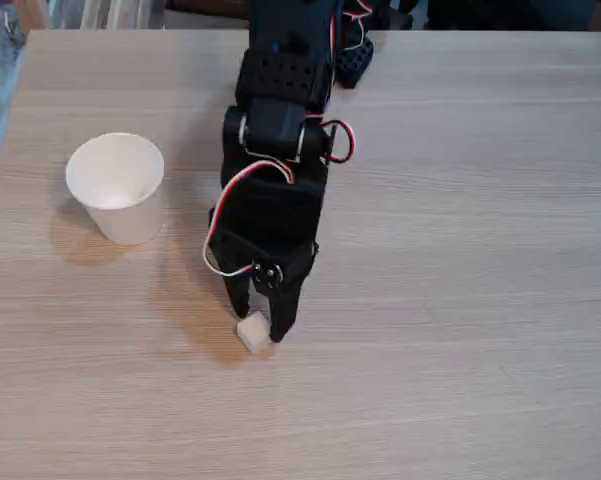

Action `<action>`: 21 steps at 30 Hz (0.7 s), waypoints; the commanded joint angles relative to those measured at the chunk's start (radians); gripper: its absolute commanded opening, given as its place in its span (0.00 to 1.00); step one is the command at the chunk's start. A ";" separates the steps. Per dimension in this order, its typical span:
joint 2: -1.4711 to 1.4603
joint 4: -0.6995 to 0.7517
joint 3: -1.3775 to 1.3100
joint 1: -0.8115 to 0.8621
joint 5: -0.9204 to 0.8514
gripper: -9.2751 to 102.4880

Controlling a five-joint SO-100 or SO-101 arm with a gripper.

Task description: Grasp a block and put it in the bin.

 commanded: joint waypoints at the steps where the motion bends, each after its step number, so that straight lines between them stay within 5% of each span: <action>1: -0.005 -0.008 -0.054 0.012 -0.006 0.31; 21: 0.002 -0.005 -0.041 0.005 -0.029 0.15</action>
